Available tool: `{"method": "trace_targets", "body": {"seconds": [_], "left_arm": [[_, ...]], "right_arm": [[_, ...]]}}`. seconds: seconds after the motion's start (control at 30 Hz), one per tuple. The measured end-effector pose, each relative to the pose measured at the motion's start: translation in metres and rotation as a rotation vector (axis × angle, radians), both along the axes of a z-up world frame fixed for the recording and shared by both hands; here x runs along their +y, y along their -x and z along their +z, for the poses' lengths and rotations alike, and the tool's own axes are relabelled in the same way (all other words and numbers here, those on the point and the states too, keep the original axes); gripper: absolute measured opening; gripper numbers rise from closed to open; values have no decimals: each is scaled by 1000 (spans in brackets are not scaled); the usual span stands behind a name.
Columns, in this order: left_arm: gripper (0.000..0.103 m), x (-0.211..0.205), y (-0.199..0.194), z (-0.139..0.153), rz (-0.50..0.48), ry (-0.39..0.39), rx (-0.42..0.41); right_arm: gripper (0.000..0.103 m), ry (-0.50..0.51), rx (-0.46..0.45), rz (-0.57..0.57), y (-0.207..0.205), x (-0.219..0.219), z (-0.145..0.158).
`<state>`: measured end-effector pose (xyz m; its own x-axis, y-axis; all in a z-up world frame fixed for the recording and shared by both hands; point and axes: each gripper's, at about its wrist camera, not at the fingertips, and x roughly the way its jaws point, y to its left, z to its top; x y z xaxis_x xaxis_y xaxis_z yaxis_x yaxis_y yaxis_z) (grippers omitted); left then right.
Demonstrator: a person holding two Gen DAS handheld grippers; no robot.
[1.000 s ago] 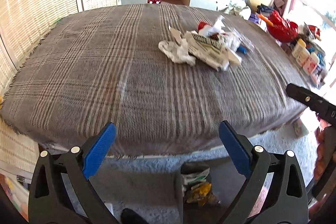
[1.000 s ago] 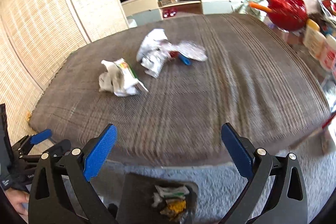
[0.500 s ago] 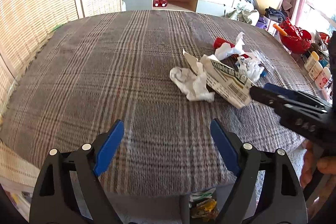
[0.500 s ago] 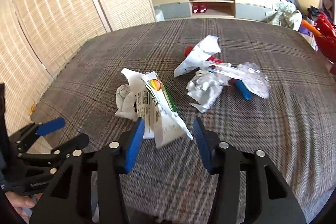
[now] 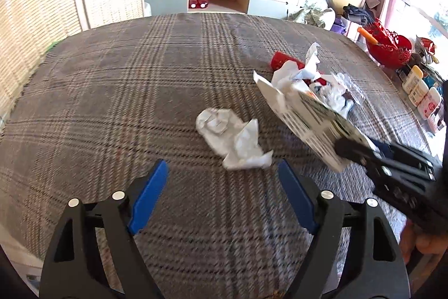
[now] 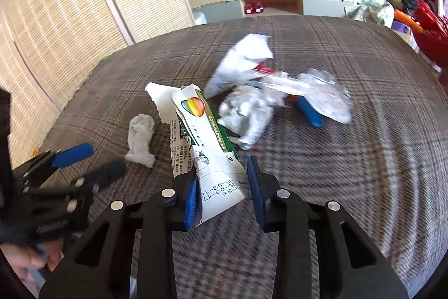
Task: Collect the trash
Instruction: 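Close the left tool on the crumpled white tissue while the right tool lifts the box, then carry the tissue and the box over the bin with both tools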
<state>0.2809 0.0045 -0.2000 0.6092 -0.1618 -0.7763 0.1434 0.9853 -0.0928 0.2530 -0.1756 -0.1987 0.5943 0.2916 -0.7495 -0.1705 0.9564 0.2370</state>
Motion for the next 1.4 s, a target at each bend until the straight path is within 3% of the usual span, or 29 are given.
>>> {"method": "trace_targets", "body": {"seconds": [0.17,0.27,0.33,0.37,0.4,0.83,1.4], "left_arm": [[64,-9,-21,-12,-15,-6,20],[53,-10,-31,-20,-19,-9,33],[44,-12,-31,-20,-20,-22,23],[31,-12,-30,-20,-25,-20,20],[24,-12,-29,-19,-29,-11,22],[18,-27,44,-6,-88,-35,27],[17,-34,149,8,-113,18,-9]], "right_arm": [[33,11,3,-19,10,-13,-1],[33,7,5,-17,16,-14,-4],[33,5,6,-14,19,-14,-5],[33,5,5,-14,20,-16,-5],[33,4,3,-15,22,-16,-5],[33,18,-7,-40,69,-27,-2],[33,-4,5,-99,128,-48,-4]]}}
